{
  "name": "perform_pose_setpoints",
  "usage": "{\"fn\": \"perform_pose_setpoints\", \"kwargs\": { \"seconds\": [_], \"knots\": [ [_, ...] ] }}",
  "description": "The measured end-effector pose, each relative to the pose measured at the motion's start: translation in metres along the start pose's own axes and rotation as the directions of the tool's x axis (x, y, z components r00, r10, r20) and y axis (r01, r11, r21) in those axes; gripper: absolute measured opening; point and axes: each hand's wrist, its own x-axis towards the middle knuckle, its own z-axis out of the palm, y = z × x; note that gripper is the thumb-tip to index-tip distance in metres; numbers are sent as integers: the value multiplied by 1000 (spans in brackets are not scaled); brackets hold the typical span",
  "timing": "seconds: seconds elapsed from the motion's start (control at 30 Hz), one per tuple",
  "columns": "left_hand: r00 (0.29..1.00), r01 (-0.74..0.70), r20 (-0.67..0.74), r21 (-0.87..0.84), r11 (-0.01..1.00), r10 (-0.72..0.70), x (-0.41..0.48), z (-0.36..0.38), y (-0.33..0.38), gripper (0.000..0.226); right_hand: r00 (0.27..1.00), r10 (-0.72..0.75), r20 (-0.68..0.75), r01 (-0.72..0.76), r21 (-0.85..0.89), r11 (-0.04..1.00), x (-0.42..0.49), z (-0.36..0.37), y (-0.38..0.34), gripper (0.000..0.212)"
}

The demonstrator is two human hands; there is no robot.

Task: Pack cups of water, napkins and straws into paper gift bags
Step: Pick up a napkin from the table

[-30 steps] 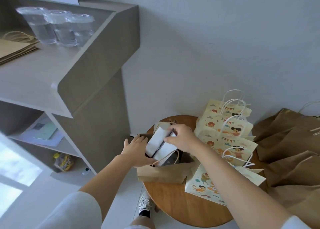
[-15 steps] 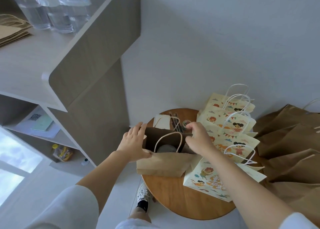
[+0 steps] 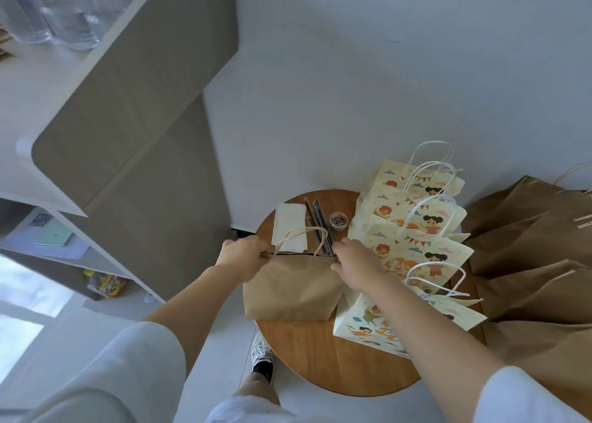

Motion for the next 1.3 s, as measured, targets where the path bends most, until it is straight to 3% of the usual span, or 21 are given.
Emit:
{"fn": "perform_pose_setpoints", "kwargs": {
  "seconds": [0.07,0.13,0.2,0.27,0.33,0.5,0.57,0.63,0.7,0.77,0.87,0.93,1.0,1.1,1.2,1.27,1.3],
  "knots": [
    [1000,11,19,-15,1000,-11,4,-2,-3,19,994,98,55,-108,221,969,1,-1,4,38],
    [999,36,30,-45,998,-35,8,-3,-5,21,969,188,162,-239,400,885,3,-5,8,76],
    [999,9,47,-12,1000,-9,10,-6,0,18,944,207,258,-302,416,858,4,-10,9,98],
    [995,-59,85,30,998,57,13,-9,12,6,934,171,313,-282,357,890,8,-12,8,92],
    [988,-107,117,45,993,101,17,-9,28,15,939,141,313,-247,334,910,11,-13,4,79],
    [994,-27,110,-10,1000,28,30,0,43,22,975,95,202,-156,314,937,11,-9,-4,59],
    [997,-14,71,-29,999,16,31,-3,40,23,980,116,163,-172,391,904,7,-10,-5,69],
    [1000,-4,13,-62,998,5,29,-12,36,24,977,199,80,-209,565,799,1,-13,-8,85],
    [1000,-8,-26,-89,996,5,28,-27,30,22,932,361,16,-242,769,592,-5,-12,-13,94],
    [997,-58,-50,-95,994,54,27,-44,26,22,885,457,94,-277,894,352,-8,-3,-19,100],
    [978,-186,-105,-61,981,179,22,-66,27,22,882,407,235,-350,907,234,-7,18,-27,98],
    [966,-230,-138,-52,972,221,17,-78,31,21,877,391,279,-385,894,227,-6,27,-27,82],
    [962,-238,-152,-62,969,226,13,-88,33,21,877,397,270,-404,862,306,-6,26,-25,68],
    [969,-215,-143,-86,973,202,11,-95,32,20,913,379,152,-341,793,505,-5,12,-21,81],
    [978,-187,-109,-84,979,178,10,-92,30,18,943,332,31,-227,787,573,-7,-12,-21,104],
    [981,-176,-91,-75,982,169,9,-84,30,18,956,293,20,-193,793,578,-8,-25,-20,96],
    [983,-170,-80,-74,983,164,8,-81,29,18,962,274,20,-189,773,606,-8,-29,-16,83]
  ]
}}
